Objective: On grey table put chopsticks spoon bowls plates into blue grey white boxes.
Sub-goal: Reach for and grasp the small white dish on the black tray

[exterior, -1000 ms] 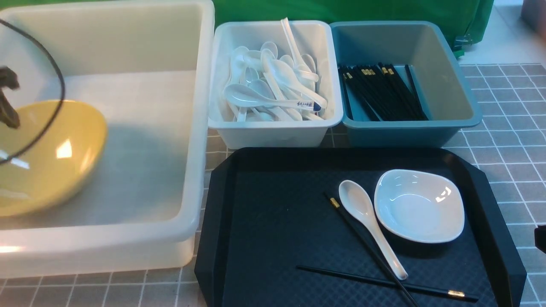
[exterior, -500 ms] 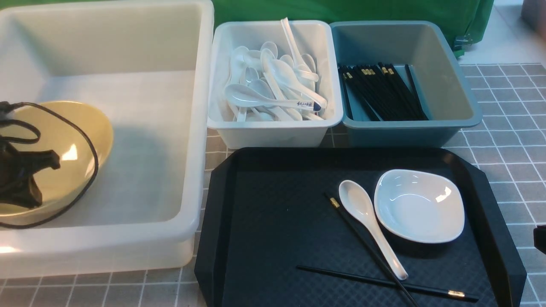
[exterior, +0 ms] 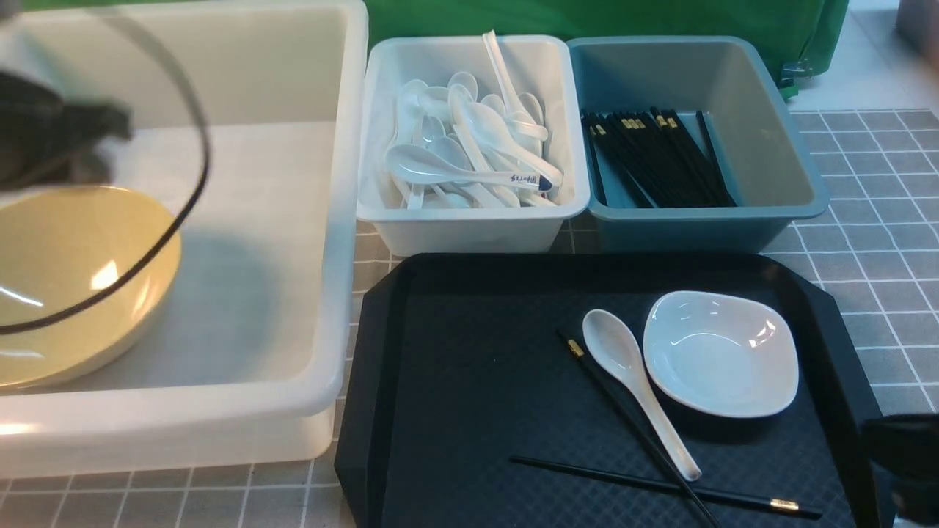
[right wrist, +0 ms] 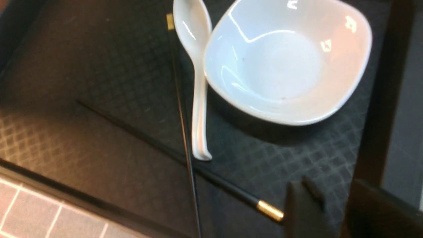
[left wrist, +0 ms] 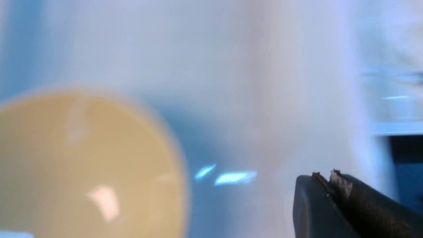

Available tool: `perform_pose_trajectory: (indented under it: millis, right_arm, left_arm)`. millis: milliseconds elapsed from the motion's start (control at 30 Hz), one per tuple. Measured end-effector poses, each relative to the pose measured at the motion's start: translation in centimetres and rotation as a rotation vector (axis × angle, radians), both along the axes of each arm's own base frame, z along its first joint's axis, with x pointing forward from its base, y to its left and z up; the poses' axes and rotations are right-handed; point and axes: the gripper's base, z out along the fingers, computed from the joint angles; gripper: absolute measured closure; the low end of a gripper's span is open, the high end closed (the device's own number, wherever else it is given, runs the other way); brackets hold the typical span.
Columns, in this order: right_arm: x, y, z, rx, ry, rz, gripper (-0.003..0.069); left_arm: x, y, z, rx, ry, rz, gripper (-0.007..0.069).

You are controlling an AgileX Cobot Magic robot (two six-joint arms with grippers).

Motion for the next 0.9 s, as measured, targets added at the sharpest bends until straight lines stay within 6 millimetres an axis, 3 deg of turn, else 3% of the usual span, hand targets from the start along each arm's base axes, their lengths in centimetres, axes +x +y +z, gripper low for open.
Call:
perform_pose_trajectory:
  millis: [67,167,300,500,633,733,833,867,900]
  right_arm:
    - [1.9,0.3,-0.3,-0.007,0.045,-0.006,0.0272]
    - [4.8,0.5,-1.4,-0.01,0.129,-0.038,0.0186]
    - [9.3,0.4,-3.8,-0.008,0.242,-0.106,0.0139]
    - [12.1,0.2,-6.6,0.017,0.274,-0.209,0.0144]
    - [13.0,0.6,-8.3,0.023,0.29,-0.229,0.0226]
    - [13.2,0.9,-8.3,0.002,0.272,-0.187,0.037]
    - [13.2,1.0,-7.6,-0.004,0.241,-0.157,0.0498]
    - [13.3,1.0,-7.4,-0.002,0.232,-0.154,0.0507]
    - [13.2,1.2,-6.2,-0.004,0.2,-0.127,0.055]
  left_arm:
    - [-3.1,-1.6,1.2,-0.006,-0.107,-0.079,0.0601]
    - [-6.6,-2.4,1.0,-0.018,-0.191,-0.139,0.0601]
    - [-11.3,-1.7,-2.3,0.004,-0.219,-0.165,0.0601]
    - [-15.0,-0.4,-6.4,0.096,-0.197,-0.16,0.0601]
    - [-17.1,0.7,-7.6,0.169,-0.258,-0.134,0.0601]
    - [-18.3,1.6,-7.8,0.235,-0.325,-0.1,0.0601]
    - [-19.3,2.2,-7.7,0.279,-0.386,-0.07,0.0601]
    - [-19.3,2.2,-7.7,0.284,-0.387,-0.068,0.0601]
    - [-20.0,2.7,-7.9,0.308,-0.431,-0.041,0.0601]
